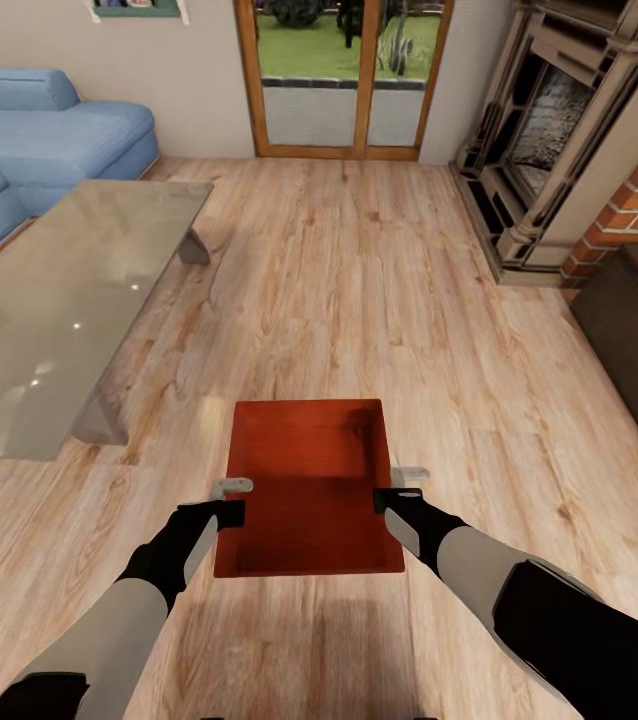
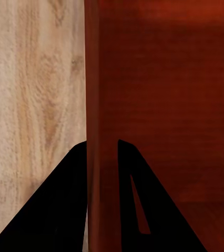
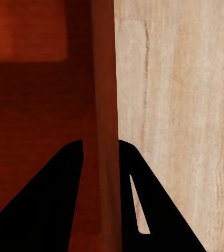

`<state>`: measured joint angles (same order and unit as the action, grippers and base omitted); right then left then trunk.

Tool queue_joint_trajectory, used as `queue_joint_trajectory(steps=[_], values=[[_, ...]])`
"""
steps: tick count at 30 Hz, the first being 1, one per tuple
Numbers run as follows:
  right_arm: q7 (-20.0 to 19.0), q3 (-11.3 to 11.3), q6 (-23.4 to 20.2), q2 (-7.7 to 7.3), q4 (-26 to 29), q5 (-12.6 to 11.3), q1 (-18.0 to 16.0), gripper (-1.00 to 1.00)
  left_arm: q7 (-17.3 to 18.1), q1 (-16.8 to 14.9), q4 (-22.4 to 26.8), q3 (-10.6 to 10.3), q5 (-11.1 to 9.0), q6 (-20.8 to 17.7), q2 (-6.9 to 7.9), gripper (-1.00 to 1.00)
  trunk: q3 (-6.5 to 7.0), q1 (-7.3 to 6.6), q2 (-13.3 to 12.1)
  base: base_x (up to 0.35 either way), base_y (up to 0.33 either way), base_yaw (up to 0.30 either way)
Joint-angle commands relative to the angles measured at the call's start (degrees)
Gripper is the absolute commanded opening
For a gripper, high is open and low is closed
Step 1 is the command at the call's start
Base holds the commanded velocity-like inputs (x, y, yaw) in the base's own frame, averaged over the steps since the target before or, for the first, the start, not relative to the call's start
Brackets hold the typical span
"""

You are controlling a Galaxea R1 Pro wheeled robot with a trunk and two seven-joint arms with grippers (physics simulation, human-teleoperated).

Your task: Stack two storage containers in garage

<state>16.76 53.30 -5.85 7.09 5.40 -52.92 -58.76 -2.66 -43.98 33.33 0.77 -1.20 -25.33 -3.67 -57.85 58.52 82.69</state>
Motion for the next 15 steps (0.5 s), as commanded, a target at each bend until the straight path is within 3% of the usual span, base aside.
queue_joint_trajectory(steps=[1,15], values=[[0.2,0.0,0.9,-0.59,0.4,0.4,0.0,-1.00,-0.5,0.0,-0.1,-0.3,-1.3,-0.3,0.25,-1.00,0.24,-0.23,-0.4,0.000,0.000,0.000],[0.2,0.0,0.8,-0.59,0.4,0.4,0.0,-1.00,-0.5,0.0,-0.2,-0.3,-1.3,-0.3,0.30,-1.00,4.02,-3.30,-6.0,0.000,0.000,0.000]])
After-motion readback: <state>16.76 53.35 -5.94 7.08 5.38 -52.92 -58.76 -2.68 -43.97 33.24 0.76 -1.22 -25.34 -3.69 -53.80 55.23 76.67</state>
